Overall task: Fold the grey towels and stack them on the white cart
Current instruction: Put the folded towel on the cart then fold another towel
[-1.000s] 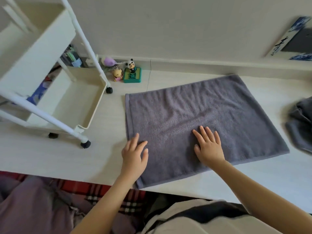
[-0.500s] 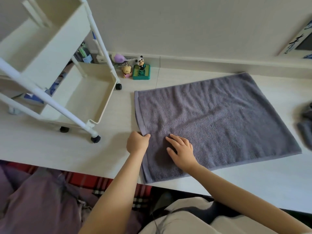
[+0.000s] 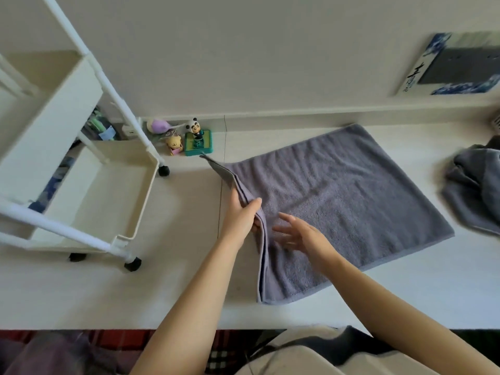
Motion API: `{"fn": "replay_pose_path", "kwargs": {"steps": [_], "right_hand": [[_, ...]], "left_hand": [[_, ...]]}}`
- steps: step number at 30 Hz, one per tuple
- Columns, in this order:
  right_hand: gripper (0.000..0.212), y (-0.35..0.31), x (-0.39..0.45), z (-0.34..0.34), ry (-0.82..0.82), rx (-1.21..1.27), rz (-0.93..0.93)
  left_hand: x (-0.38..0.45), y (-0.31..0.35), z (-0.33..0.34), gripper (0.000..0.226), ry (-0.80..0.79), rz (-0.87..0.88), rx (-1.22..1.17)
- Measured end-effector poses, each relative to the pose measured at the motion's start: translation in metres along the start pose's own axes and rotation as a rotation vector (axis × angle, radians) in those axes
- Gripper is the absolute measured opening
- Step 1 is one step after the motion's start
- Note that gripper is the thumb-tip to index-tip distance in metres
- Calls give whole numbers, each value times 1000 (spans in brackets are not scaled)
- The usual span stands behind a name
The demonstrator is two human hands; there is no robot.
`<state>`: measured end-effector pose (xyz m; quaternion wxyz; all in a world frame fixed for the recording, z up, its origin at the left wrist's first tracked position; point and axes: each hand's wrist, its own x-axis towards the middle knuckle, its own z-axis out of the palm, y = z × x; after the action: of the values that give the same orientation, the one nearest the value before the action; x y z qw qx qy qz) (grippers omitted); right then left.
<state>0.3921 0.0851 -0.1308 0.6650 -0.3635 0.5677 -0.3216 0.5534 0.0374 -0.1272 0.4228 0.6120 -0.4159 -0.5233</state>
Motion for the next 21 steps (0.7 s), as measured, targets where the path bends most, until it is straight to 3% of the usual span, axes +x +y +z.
{"fn": "replay_pose_path", "kwargs": {"steps": [6,10,13,16,21], "right_hand": [[41,-17,-7,-64,70,260,-18],[52,-12,-5,-110,200,293,63],[57,-5,2,-128,267,-135,204],[44,2,7,-123,295,-660,154],[22,8,13,-113,386,-879,106]], "left_hand": [[13,33,93,78,-146,86,136],[23,28,148,82,-263,-125,178],[30,13,165,72,-317,-210,191],[37,4,157,52,-218,-95,317],[64,4,129,35,-22,246,667]]}}
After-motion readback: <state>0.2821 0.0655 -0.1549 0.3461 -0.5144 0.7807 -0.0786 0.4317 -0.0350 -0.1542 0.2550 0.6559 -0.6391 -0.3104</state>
